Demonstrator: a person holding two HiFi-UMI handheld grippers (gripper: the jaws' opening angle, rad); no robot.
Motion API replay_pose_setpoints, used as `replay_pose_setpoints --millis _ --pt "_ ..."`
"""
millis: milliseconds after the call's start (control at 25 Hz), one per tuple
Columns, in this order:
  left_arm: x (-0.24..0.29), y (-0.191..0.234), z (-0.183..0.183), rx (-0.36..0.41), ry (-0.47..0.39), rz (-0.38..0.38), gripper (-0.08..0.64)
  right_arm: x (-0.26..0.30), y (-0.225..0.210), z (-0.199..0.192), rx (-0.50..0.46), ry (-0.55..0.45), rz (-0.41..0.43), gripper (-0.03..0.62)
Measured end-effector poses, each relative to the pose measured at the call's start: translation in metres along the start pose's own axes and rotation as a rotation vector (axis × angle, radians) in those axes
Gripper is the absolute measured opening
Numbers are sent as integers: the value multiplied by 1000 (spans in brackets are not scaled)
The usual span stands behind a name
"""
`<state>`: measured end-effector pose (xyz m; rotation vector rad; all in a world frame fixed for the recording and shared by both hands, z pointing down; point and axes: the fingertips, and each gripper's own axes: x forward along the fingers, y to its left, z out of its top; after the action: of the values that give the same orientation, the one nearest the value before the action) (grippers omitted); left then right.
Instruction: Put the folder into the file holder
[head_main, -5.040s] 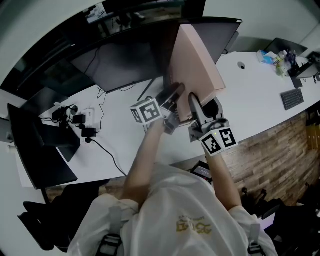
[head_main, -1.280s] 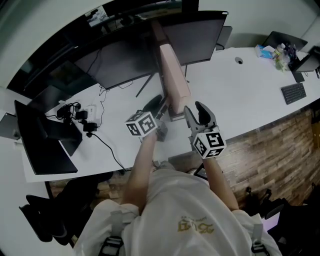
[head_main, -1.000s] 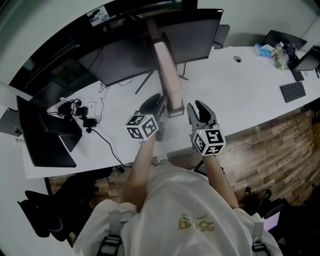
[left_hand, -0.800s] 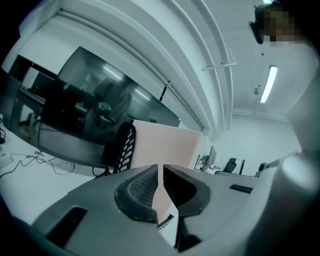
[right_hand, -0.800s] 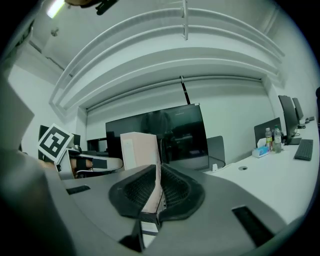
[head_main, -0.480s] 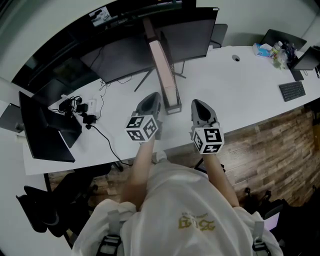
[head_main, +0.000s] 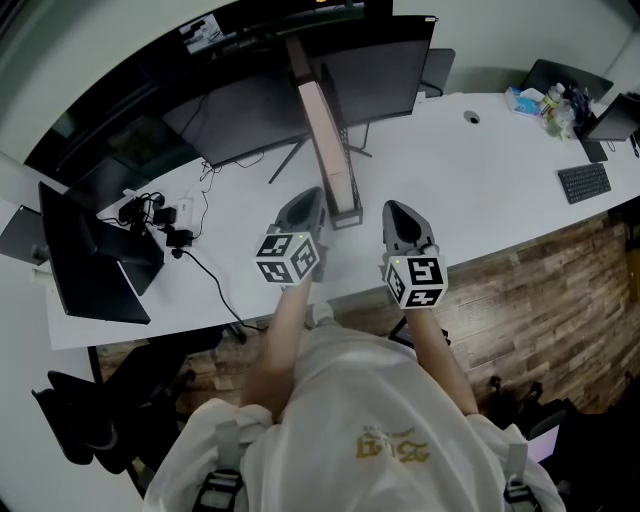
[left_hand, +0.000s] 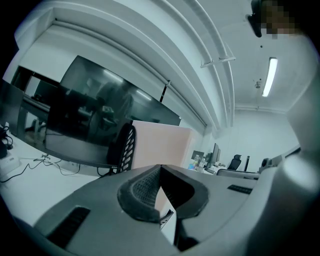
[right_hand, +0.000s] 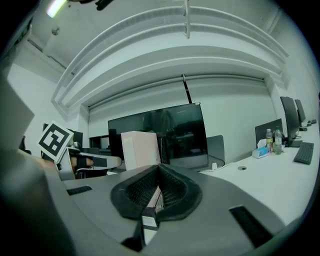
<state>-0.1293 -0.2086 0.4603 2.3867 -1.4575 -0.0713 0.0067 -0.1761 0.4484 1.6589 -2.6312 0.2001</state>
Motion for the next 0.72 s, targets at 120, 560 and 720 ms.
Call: replay_pose_setpoints --millis 120,560,720 --pt "1 0 0 -2 3 -2 14 0 1 -1 -2 7 3 11" --pt "4 7 -7 -14 18 -2 14 5 1 -6 -1 18 -1 9" --pt "5 9 -9 -17 26 -4 14 8 3 -9 -4 34 -7 10"
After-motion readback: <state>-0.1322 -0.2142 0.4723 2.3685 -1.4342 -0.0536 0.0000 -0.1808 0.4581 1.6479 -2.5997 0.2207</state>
